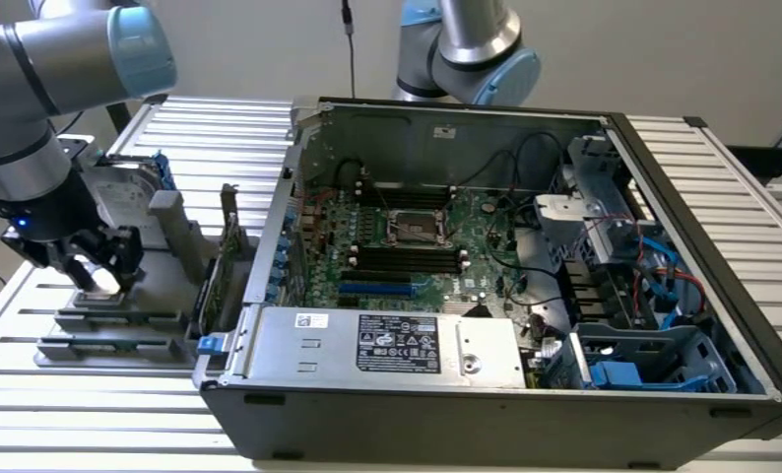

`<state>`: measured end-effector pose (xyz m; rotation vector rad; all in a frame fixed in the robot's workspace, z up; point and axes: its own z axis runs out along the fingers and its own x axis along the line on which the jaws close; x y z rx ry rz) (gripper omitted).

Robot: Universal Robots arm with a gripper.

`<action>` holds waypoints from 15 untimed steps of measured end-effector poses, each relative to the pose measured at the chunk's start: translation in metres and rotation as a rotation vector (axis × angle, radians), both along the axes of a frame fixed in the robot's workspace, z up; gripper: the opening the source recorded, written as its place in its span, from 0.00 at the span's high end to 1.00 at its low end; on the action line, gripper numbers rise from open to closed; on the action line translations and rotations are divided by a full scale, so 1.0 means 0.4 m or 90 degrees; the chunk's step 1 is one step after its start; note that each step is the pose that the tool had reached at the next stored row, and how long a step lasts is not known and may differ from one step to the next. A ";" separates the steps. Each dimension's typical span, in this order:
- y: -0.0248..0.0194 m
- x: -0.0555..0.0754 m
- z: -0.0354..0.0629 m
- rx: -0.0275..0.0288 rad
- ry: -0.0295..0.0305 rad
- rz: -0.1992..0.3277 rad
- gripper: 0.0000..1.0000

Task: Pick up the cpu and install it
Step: 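Pick up the cpu and move it towards the insertion slot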

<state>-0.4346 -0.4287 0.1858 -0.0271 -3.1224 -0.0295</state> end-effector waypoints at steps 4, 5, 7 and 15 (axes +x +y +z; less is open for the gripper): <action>0.000 0.000 0.000 0.0000 0.0010 0.000 0.45; 0.000 0.000 0.000 0.0000 0.0010 0.000 0.45; 0.000 0.000 0.000 0.0000 0.0010 0.000 0.45; 0.000 0.000 0.006 0.0008 0.0011 0.000 0.45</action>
